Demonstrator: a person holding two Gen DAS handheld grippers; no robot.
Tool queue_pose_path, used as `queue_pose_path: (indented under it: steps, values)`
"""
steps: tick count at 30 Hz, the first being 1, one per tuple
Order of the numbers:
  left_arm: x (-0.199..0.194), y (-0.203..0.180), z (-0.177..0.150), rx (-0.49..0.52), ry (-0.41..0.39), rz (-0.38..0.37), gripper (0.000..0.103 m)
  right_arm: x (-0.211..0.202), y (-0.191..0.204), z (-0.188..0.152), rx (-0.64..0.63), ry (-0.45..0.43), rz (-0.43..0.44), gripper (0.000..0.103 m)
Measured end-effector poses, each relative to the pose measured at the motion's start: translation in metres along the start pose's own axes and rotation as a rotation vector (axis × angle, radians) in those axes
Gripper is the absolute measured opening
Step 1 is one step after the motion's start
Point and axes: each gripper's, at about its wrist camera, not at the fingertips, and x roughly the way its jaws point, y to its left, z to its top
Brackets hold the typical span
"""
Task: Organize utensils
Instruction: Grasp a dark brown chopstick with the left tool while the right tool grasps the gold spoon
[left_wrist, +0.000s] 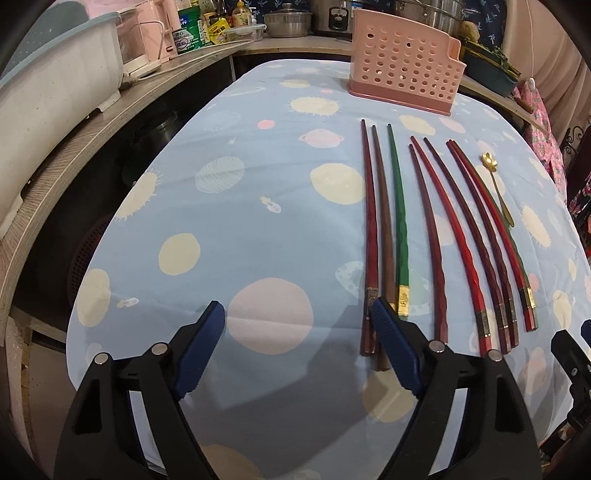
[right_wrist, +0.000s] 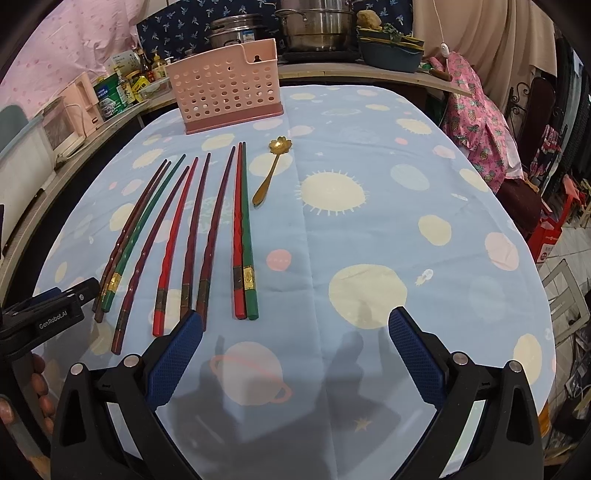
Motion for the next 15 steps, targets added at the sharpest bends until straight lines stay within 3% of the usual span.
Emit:
queue_pose_path:
  steps: [9, 15]
  values:
    - [0.007, -0.007, -0.002, 0.02, 0.01, -0.005, 0.076, 0.003, 0.002, 0.001, -0.005, 0.003, -0.001, 0.096]
    - [0.006, 0.002, 0.004, -0.007, 0.005, 0.004, 0.052, 0.007, 0.0, 0.009, -0.003, -0.008, 0.002, 0.096]
